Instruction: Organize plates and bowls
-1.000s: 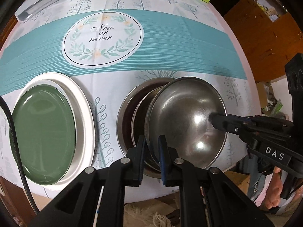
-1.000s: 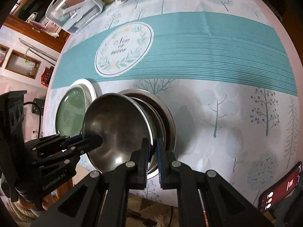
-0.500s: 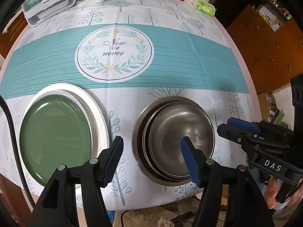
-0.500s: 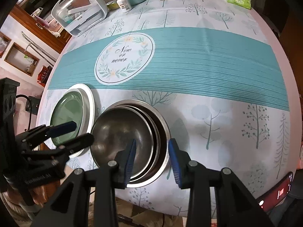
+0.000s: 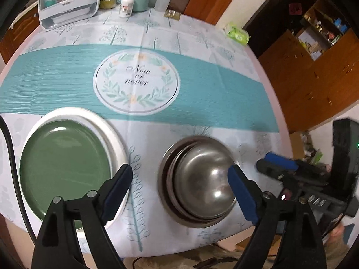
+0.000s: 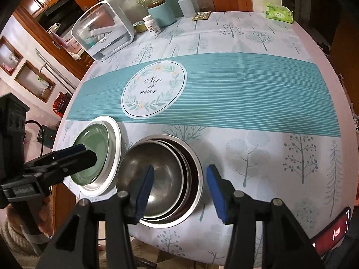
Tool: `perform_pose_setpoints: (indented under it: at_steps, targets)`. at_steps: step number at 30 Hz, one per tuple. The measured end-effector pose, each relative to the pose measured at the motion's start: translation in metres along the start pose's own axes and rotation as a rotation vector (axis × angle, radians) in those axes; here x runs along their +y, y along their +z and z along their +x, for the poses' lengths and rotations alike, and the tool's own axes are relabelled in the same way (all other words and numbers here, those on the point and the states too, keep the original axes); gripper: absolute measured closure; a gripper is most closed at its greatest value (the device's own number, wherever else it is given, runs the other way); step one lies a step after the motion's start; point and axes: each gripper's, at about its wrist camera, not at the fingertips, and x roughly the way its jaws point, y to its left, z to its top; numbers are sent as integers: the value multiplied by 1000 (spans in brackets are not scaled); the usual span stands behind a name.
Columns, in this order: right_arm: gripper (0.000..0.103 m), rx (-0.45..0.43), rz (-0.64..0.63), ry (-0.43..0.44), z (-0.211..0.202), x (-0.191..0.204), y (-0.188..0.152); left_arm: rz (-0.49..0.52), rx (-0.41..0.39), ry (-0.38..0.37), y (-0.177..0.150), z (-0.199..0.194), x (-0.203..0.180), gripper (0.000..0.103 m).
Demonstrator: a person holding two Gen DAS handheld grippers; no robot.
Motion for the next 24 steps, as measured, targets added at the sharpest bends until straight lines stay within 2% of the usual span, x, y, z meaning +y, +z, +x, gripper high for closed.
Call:
perform_pose_setpoints:
  at_steps: [2,6,17,21,24]
  targets:
    - [53,12,-2,-16,4,-1,-3,-7,34,-6,-6,10,5,17]
    - [53,60,22,-19,19,-7,-9,-69,103,-93,-16,29,17,17]
    - [53,131,65,-15,47,-17,-15,-126,166,-173,-18,58,22,18]
    - [53,149,91,-4,54,-22,-15,-109,194,-192,-18,66,18,22]
    - [53,164,108,3,59,-24,-16,-114,221,-203,-18,73,17,29]
